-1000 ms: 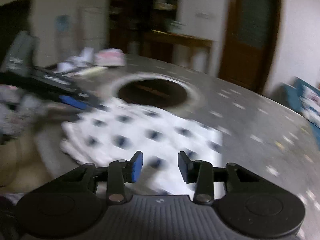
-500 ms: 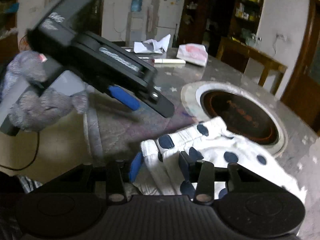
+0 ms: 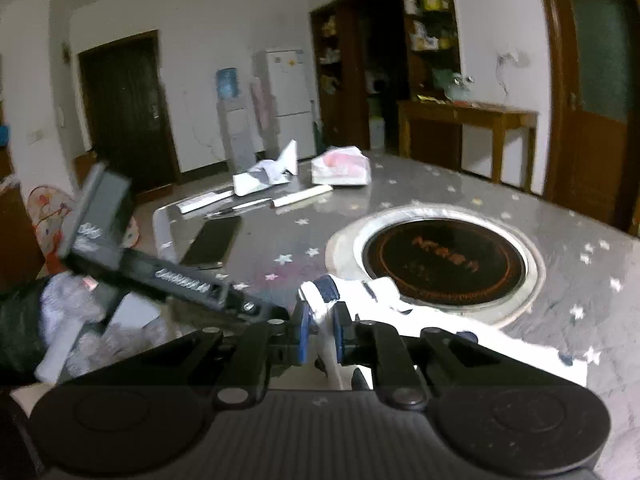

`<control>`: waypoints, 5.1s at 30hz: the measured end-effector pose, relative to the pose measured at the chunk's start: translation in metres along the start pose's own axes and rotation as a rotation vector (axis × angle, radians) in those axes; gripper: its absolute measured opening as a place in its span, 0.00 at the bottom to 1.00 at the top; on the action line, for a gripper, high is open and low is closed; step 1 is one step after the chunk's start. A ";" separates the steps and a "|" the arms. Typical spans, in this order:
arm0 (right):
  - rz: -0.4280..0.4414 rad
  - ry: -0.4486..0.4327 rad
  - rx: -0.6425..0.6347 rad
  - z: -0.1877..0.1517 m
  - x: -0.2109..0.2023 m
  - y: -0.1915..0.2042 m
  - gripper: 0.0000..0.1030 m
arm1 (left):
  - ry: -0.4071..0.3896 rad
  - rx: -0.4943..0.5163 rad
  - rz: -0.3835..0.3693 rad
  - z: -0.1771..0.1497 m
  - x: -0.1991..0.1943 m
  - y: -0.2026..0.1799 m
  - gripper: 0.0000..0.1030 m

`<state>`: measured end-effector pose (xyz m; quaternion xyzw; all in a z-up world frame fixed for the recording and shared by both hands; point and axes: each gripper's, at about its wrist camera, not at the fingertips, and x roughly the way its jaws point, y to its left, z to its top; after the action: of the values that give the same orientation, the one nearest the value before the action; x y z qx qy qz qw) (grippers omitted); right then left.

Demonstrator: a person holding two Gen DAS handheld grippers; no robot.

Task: Fold clothes

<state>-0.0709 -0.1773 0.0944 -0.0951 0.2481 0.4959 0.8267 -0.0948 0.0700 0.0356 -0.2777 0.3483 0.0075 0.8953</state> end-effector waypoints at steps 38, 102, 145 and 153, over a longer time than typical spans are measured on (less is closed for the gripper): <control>-0.276 0.061 0.289 -0.035 0.046 -0.113 0.31 | -0.017 0.209 -0.196 -0.009 0.024 -0.063 0.39; -0.091 0.191 -0.342 -0.056 0.020 0.047 0.53 | 0.061 0.054 -0.077 0.003 0.021 -0.025 0.78; -0.029 0.050 0.076 -0.047 -0.005 -0.013 0.27 | 0.220 -0.444 -0.274 -0.006 0.079 0.002 0.31; -0.185 0.043 0.275 -0.046 0.001 -0.088 0.27 | 0.209 -0.408 -0.263 -0.006 0.077 0.000 0.31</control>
<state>-0.0084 -0.2385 0.0472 -0.0142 0.3216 0.3768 0.8686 -0.0396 0.0528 -0.0164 -0.4948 0.3909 -0.0676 0.7731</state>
